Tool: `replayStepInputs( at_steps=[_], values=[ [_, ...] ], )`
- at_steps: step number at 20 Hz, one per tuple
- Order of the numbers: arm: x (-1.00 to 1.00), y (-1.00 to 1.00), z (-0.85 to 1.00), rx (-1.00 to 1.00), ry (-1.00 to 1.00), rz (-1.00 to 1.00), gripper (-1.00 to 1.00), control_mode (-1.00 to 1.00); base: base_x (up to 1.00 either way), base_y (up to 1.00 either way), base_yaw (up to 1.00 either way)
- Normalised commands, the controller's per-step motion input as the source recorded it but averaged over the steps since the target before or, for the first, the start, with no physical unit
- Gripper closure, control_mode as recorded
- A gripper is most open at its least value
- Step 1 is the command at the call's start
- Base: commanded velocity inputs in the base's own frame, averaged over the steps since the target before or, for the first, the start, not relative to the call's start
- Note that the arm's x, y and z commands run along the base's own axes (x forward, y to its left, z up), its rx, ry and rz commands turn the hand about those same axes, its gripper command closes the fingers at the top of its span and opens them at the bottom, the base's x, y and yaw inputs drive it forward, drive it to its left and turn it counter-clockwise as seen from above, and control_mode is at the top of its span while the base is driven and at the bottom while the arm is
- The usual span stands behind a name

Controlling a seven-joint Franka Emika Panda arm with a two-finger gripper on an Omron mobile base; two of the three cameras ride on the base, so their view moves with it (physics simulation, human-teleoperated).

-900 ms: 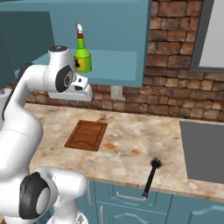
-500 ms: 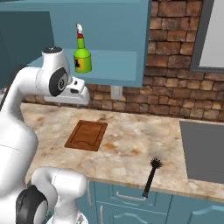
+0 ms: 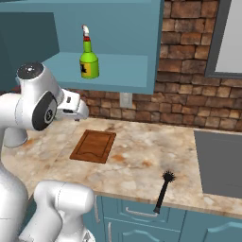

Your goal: Grab the spray bottle from the cabinet, then place it next to the cutting board for sanitizing. Then grab the dish brush from the countertop next to the sink and place it next to the cutting board.

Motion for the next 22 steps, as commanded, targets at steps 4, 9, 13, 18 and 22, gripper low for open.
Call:
replayStepInputs(
  at_steps=[4, 9, 13, 18, 22],
  values=[
    [-0.34, -0.01, 0.34, 0.08, -0.41, 0.00, -1.00, -1.00, 0.00, 0.00, 0.00],
    [-0.21, -0.01, 0.39, 0.09, -0.38, 0.00, -1.00, -1.00, 0.00, 0.00, 0.00],
    [-0.01, 0.00, 0.42, 0.06, -0.33, 0.00, -1.00, -1.00, 0.00, 0.00, 0.00],
    [0.00, 0.00, 0.41, 0.03, -0.32, 0.00, -1.00, -1.00, 0.00, 0.00, 0.00],
    [0.00, 0.00, 0.44, 0.04, -0.39, 0.00, -1.00, -1.00, 0.00, 0.00, 0.00]
  ],
)
